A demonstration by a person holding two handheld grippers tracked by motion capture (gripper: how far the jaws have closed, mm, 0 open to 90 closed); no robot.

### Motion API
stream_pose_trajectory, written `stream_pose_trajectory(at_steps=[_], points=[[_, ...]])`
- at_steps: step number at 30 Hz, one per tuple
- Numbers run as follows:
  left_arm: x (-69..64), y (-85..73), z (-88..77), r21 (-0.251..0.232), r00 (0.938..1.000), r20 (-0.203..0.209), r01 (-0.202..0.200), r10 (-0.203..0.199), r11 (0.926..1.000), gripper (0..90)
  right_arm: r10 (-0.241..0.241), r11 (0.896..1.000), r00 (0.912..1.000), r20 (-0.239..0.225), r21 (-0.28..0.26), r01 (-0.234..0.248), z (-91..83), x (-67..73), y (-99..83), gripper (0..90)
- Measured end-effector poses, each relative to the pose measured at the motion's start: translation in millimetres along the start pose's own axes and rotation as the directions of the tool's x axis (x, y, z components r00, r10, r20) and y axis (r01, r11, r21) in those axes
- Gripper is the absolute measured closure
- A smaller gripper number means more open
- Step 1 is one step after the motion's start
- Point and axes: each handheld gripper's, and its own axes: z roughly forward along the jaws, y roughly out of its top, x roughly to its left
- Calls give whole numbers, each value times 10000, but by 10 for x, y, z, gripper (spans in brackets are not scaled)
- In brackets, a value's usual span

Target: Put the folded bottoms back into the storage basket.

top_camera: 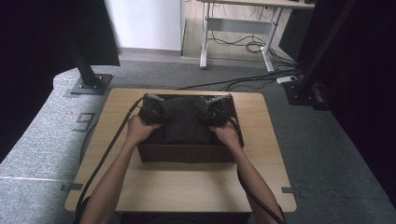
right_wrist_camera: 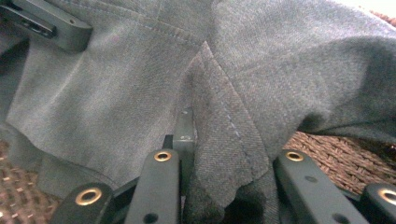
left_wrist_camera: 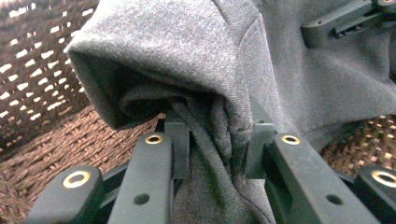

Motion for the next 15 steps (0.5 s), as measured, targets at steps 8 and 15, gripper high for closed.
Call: stream_pose_trajectory(at_steps=[8, 15], points=[[-10, 119, 254, 1067, 9751, -2201, -41, 276, 9943, 483, 784, 9905, 9949, 636, 1081, -850, 158, -181, -44, 519], [34, 124, 4, 683, 9621, -2707, -145, 326, 9976, 297, 884, 9956, 9781, 1887, 144, -927, -85, -357, -9, 289]])
